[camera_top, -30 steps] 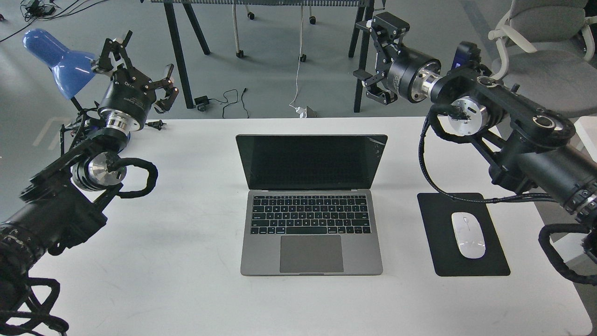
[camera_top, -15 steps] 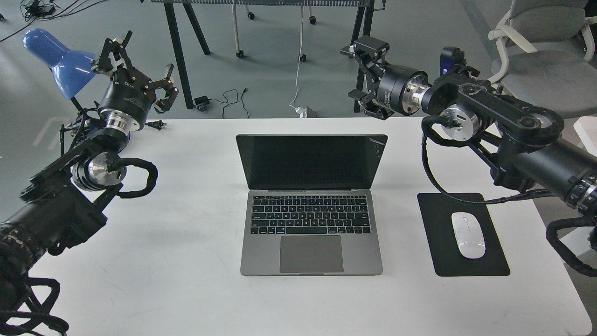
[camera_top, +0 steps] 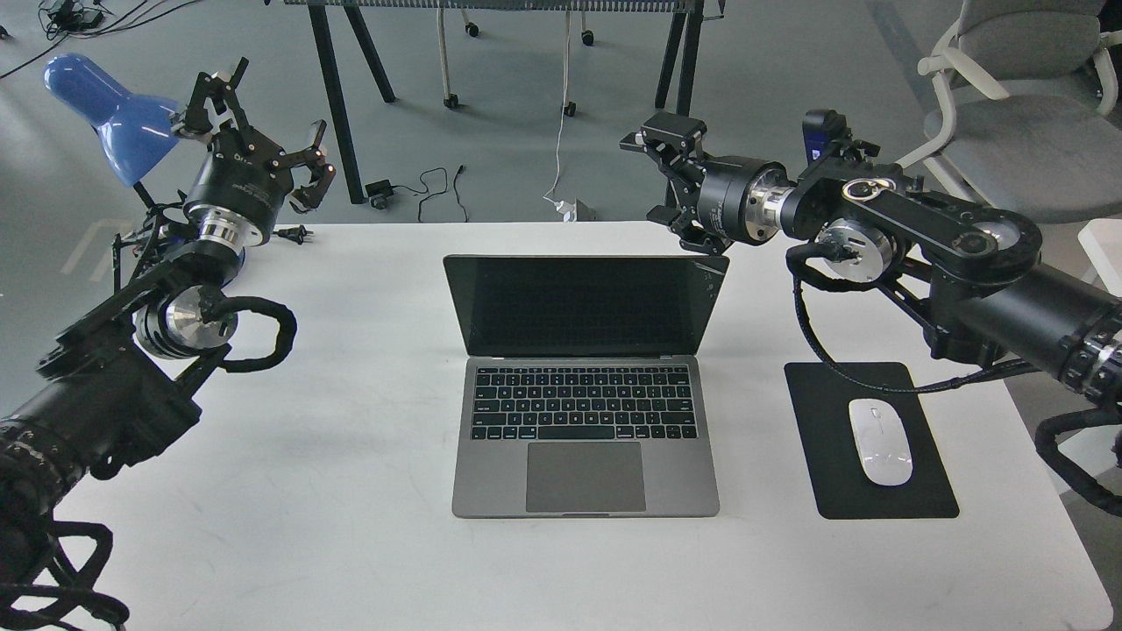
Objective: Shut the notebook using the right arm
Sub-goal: 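Raise the right gripper and swing it over the laptop's screen top, then lower the right gripper onto the screen's top edge, pushing it down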
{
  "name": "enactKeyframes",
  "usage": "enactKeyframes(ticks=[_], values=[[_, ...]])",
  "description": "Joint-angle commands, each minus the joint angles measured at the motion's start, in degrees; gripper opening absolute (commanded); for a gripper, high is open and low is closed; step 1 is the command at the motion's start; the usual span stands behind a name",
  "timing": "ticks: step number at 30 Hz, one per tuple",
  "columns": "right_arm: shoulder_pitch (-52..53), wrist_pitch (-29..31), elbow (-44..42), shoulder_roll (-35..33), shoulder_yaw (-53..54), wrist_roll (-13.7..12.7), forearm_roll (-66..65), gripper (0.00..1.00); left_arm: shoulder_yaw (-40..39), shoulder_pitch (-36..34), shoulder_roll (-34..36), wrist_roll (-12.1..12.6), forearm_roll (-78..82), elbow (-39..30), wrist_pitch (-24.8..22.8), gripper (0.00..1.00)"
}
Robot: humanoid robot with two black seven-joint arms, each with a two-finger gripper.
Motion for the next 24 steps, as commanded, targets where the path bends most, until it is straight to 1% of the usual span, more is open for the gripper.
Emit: enactKeyframes(ticks=[1,13,24], values=[[0.0,1.0,0.3,0.0,-0.1,0.0,0.0,1.0,0.0,0.0,0.0,0.0,0.0,0.0,0.0,1.0],[-0.5,6.6,1.3,-0.7,-0.3,-0.1,-1.5,1.0,0.0,0.0,0.0,0.0,0.0,0.0,0.0,1.0],[-2.2,12.0,7.8,-3.5,-0.4,-0.1,-1.8,1.0,0.0,0.0,0.0,0.0,0.0,0.0,0.0,1.0]])
